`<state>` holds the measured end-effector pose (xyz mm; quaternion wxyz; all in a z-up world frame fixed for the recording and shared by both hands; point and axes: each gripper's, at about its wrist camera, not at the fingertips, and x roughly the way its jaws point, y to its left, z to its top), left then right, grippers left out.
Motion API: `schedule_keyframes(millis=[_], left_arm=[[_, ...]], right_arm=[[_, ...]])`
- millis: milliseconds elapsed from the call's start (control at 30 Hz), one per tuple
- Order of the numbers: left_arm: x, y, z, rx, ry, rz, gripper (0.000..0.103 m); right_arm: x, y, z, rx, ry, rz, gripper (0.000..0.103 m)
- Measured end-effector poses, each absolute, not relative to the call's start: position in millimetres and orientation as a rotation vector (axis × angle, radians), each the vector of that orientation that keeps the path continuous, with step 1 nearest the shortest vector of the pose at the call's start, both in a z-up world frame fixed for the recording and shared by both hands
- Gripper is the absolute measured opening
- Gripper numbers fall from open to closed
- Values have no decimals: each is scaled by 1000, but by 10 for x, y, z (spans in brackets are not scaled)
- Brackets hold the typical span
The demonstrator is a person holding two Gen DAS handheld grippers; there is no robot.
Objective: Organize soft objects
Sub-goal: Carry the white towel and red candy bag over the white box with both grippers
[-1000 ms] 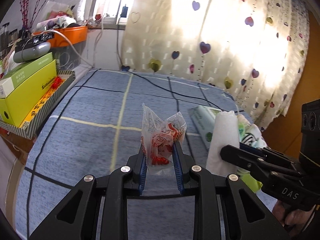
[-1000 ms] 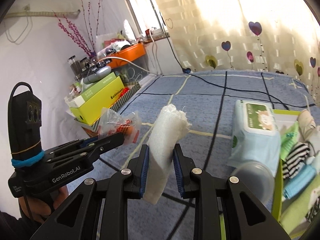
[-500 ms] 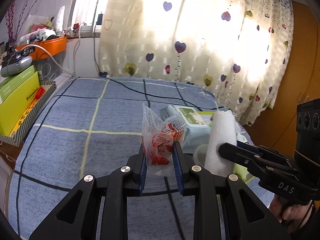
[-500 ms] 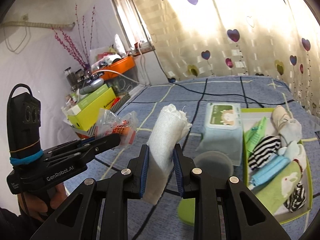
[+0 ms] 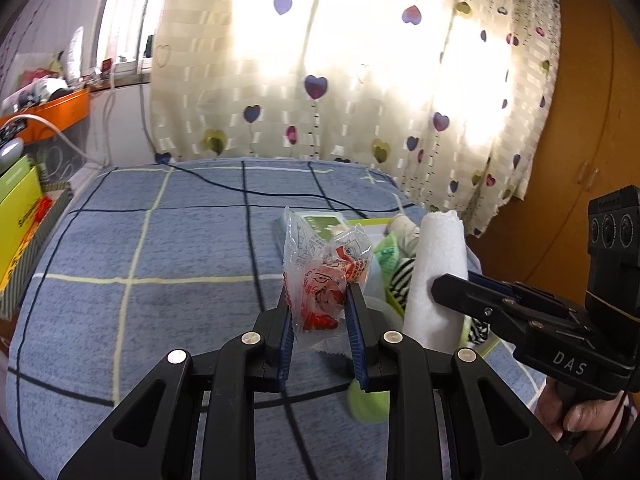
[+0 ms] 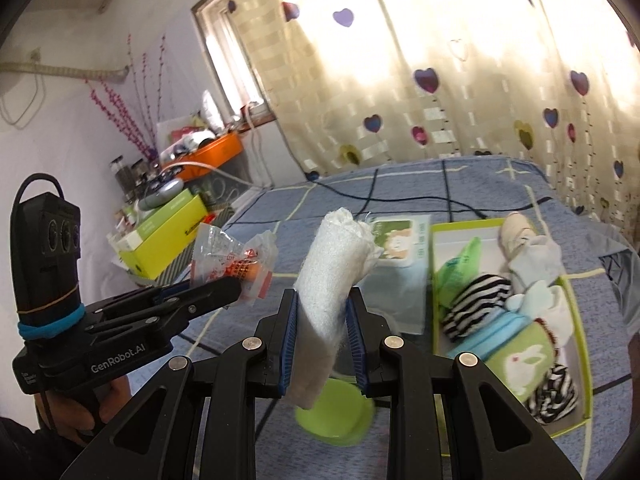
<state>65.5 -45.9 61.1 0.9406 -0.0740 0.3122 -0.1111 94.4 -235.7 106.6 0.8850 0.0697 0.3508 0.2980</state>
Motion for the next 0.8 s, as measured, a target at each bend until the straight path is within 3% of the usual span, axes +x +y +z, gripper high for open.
schedule_keyframes(millis=[800], left_arm=[[1100,-1105,654,-83,653,-345,25]], right_arm=[[1346,-3295,929,237,718,409,23]])
